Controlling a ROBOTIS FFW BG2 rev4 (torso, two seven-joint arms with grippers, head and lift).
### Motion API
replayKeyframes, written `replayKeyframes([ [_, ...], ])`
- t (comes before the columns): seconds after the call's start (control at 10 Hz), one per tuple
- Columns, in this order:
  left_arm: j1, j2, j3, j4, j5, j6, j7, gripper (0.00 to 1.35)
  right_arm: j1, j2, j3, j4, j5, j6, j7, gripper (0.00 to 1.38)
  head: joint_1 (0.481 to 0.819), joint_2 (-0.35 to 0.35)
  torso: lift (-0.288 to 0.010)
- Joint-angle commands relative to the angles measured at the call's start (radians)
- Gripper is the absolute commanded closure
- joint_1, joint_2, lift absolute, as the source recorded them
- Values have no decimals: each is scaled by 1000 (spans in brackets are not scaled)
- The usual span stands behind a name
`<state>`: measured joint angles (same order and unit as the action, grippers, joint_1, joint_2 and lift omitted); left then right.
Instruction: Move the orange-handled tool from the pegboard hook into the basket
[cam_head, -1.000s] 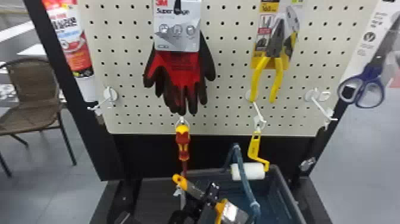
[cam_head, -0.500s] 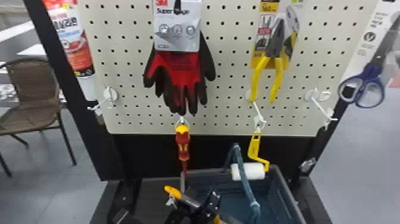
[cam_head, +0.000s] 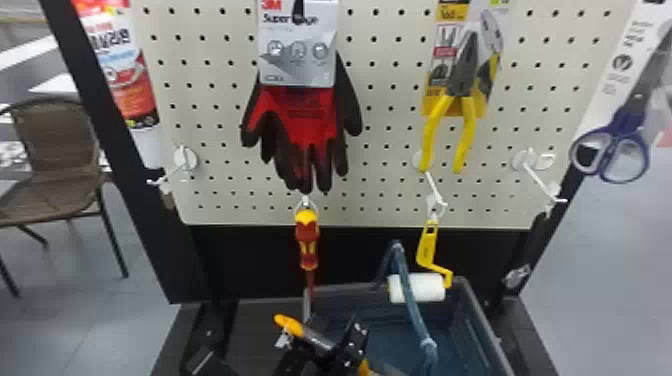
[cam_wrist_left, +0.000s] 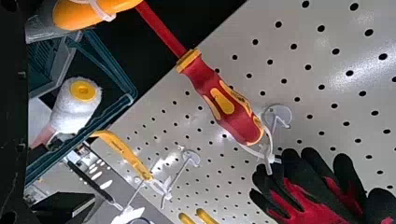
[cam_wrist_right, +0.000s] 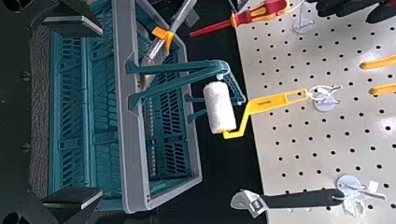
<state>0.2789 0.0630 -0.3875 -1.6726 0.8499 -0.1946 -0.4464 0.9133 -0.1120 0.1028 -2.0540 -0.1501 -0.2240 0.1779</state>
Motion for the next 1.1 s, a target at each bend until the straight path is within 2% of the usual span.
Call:
replayKeyframes([
  [0.0,1,0,1,-3,0,3,0,-2,0,0,0,1,0,0,0,99,549,0,-100],
  [0.3,3,0,25,-17,-23,35,0,-2,-2,0,0,1,-2,3,2,99,549,0,-100],
  [0.5,7,-18,52,-17,-40,15,5,-2,-4,0,0,1,-2,8,5,99,549,0,-100],
  [1.0,5,-15,56,-20,-43,18,0,-2,-4,0,0,3,-3,11,8,99,549,0,-100],
])
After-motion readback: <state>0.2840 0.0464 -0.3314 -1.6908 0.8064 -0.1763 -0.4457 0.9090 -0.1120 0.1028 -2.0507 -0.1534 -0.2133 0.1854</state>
